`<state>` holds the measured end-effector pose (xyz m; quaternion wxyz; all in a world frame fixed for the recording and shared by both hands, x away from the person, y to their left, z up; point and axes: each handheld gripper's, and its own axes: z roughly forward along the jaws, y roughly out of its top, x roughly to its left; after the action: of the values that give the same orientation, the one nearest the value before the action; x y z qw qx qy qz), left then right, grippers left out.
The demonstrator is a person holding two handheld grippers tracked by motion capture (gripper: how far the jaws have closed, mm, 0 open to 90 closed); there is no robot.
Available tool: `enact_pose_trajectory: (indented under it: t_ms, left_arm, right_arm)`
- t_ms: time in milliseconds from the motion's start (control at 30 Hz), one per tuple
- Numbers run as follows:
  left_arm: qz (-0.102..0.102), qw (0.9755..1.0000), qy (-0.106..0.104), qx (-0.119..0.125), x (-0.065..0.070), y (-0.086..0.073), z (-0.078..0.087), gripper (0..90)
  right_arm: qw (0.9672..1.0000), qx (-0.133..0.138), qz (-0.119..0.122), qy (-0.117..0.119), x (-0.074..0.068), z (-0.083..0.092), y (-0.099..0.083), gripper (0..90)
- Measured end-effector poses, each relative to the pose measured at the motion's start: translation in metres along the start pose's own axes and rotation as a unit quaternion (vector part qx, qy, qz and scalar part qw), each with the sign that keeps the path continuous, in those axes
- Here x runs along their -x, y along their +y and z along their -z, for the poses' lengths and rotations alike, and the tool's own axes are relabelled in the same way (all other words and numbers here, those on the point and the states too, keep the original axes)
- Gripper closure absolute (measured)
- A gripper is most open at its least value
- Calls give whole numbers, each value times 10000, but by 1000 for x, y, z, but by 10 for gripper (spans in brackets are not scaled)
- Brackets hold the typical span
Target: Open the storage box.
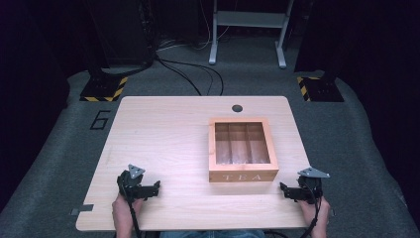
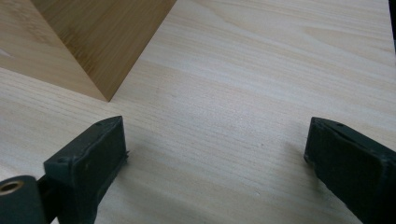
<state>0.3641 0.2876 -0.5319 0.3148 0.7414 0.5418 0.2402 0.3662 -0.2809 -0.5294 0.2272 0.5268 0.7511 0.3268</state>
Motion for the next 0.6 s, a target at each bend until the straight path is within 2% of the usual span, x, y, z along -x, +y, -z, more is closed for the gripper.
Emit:
enact_pose_trajectory:
  t_ms: [600]
  left_arm:
    - [18,10000,-21,-24,0,0,0,4]
  right_arm:
    - [10000,3,37,-9,0,0,0,50]
